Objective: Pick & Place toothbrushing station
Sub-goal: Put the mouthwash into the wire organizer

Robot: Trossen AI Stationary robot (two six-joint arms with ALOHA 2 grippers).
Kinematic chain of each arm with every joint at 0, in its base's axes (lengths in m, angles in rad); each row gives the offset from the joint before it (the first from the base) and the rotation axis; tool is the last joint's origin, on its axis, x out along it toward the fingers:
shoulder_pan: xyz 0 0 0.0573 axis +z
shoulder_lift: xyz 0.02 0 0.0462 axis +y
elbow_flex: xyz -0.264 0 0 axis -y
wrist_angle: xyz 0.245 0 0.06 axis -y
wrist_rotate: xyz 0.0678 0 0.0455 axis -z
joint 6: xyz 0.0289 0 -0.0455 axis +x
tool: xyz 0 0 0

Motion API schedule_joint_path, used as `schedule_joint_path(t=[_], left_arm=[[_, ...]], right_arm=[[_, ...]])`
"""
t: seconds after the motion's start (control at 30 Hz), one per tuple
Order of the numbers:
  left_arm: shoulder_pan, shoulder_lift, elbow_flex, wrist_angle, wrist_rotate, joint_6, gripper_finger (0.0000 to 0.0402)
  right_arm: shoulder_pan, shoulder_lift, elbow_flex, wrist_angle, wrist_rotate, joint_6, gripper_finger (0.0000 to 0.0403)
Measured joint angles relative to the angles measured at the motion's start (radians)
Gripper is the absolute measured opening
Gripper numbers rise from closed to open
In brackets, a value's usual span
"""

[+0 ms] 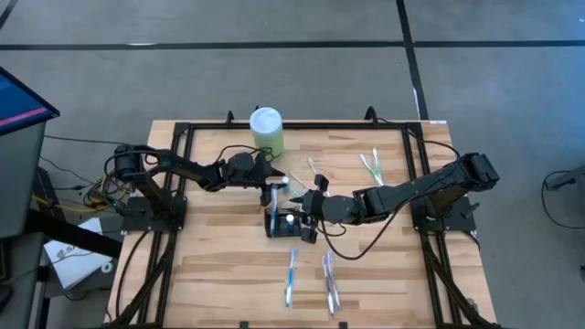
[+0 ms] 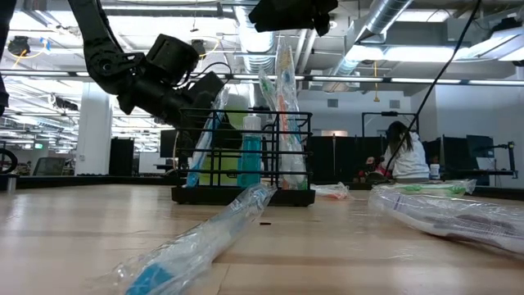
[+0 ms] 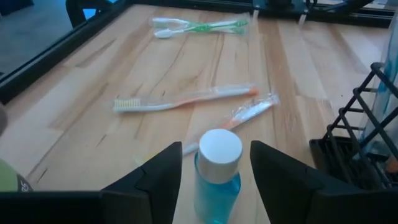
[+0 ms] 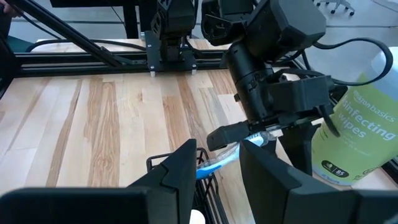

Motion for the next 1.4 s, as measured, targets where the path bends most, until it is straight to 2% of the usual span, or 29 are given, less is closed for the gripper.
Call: schedule_joint_path(t=[0.87, 1.4], left_arm=[[0.0, 0.029, 0.006, 0.042, 0.001, -0.007, 0.0168], [-0.01, 0.029, 0.006, 0.045, 0.001, -0.001, 0.01]], right_arm=[[0.0, 0.0, 0.0, 0.004, 0.0, -0.003, 0.0113], [0.0, 0.0, 0.0, 0.006, 0.0, -0.003, 0.0113]])
